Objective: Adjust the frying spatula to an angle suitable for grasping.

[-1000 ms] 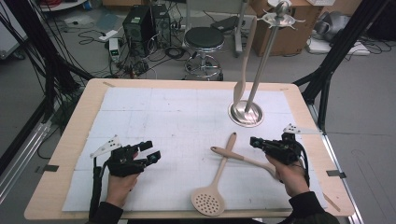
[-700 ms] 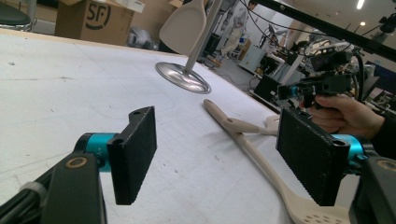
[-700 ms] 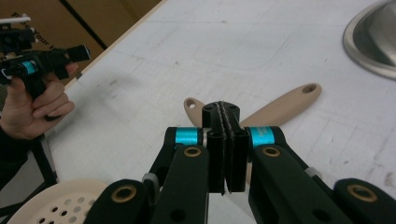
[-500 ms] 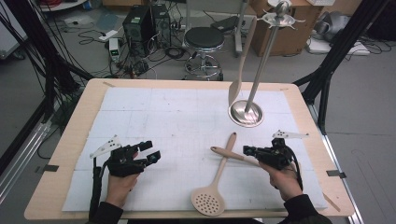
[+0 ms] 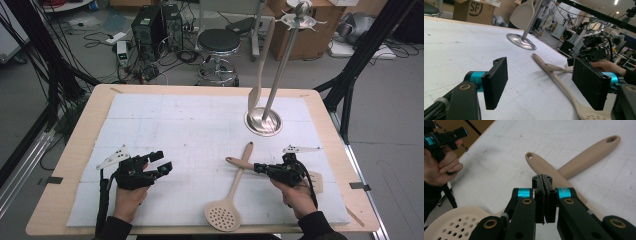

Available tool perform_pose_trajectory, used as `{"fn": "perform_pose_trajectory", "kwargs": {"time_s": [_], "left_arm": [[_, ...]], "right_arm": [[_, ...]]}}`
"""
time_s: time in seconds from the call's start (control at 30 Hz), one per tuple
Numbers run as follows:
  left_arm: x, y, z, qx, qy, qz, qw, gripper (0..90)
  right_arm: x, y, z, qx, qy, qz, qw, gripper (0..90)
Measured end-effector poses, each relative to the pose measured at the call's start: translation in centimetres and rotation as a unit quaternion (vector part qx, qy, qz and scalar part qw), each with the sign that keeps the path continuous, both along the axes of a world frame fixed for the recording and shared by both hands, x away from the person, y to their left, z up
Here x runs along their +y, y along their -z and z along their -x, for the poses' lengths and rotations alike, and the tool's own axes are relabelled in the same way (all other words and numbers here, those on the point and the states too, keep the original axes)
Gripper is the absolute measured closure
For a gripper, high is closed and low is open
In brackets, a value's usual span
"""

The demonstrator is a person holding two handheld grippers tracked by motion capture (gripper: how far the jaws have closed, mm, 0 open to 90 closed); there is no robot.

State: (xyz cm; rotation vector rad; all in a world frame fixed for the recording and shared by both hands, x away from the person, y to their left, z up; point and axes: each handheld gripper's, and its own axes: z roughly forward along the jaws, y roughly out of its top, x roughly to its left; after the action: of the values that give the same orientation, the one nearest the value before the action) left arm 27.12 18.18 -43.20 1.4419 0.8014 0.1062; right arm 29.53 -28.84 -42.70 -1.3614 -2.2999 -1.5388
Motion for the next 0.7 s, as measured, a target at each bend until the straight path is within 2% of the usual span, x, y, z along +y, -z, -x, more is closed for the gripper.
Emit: {"fn": "perform_pose_trajectory", "kwargs": {"time_s": [0.33,0.7], "left_arm": [[0.0,0.0,0.0,0.0,-0.001,0.002,1.0,29.5],[0.1,0.1,0.0,0.0,0.0,-0.002,1.0,29.5]], "right_arm": [[0.6,0.9,0.0,0.011,-0.004,0.003,0.9999,89.5],[0.8,1.1,-0.1,0.016,-0.008,0.008,0.9998,89.5]]}}
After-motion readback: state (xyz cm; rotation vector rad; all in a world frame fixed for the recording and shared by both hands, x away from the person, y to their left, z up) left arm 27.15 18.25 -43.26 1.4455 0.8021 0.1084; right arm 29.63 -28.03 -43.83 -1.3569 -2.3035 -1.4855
